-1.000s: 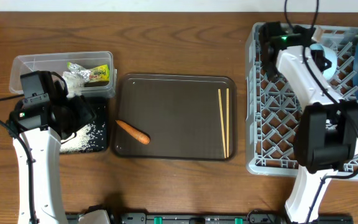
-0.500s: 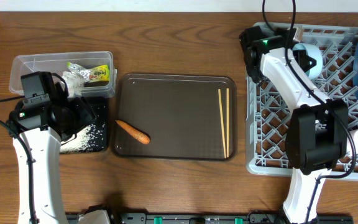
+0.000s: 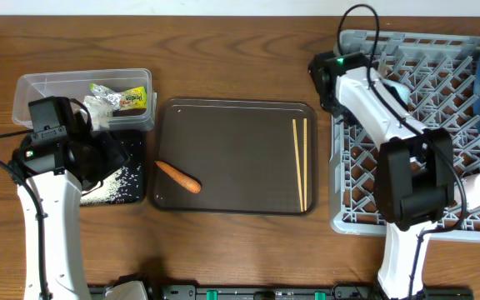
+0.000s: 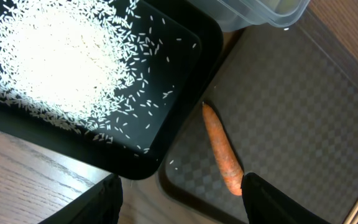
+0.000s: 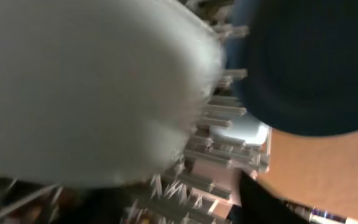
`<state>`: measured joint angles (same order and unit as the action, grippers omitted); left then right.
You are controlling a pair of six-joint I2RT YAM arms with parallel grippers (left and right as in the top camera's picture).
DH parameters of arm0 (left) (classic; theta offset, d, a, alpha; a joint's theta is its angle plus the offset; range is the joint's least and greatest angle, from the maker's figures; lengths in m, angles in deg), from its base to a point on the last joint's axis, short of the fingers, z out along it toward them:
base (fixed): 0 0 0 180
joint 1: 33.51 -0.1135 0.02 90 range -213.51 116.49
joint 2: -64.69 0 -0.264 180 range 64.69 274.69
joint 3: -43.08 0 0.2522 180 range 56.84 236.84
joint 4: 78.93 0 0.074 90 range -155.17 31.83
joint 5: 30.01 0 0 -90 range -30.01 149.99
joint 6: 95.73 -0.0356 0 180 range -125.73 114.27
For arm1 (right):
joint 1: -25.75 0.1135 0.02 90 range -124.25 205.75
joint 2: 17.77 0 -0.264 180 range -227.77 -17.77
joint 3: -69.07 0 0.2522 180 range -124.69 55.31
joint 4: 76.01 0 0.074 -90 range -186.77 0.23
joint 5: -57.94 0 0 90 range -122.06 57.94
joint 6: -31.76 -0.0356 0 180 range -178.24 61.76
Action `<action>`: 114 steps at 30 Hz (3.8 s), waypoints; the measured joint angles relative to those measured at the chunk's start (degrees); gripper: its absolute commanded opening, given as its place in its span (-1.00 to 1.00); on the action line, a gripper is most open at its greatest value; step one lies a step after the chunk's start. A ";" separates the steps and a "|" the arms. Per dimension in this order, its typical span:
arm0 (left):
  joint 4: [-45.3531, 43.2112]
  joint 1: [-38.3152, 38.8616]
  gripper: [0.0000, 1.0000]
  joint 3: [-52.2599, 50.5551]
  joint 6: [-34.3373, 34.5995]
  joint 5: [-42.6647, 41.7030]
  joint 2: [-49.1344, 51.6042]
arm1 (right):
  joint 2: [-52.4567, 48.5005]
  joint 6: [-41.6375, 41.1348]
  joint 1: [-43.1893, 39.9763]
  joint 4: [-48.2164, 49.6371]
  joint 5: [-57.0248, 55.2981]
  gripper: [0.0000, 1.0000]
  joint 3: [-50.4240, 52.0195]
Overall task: Sort waste into correct bins and load items into the dishwasher rack
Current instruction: 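Carry the white bowl into the dish rack with the right gripper, then reach the right gripper to the chopsticks on the brown tray and grasp one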
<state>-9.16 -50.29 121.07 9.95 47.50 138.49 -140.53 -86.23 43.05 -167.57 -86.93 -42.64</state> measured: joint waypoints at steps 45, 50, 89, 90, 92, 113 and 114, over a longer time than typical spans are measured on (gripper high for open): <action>0.17 0.00 0.37 0.00 0.00 0.00 0.00 | 2.56 4.85 11.82 12.59 54.53 0.53 0.22; 0.17 0.00 0.37 0.00 0.00 0.00 0.00 | -0.63 2.69 12.20 10.91 53.33 0.54 0.22; 0.17 0.00 0.38 0.00 0.00 0.00 0.00 | -0.20 -2.62 15.47 18.10 53.42 0.39 9.92; 0.17 0.00 0.38 0.00 0.00 0.00 -0.02 | 0.31 -2.62 15.41 19.34 53.94 0.37 10.82; 0.17 0.00 0.38 0.00 0.00 0.00 0.00 | 0.92 -2.64 15.26 20.74 54.75 0.31 11.93; 0.17 0.00 0.38 0.00 0.00 0.00 0.00 | 1.36 -4.07 15.15 21.94 54.99 -0.98 12.61; 0.17 0.00 0.38 0.00 0.00 0.00 0.00 | 1.36 -4.04 15.10 21.86 55.01 -0.97 12.57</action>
<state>-8.98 -50.29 121.07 9.95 47.50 138.49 -139.17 -90.27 58.15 -145.71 -31.92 -30.08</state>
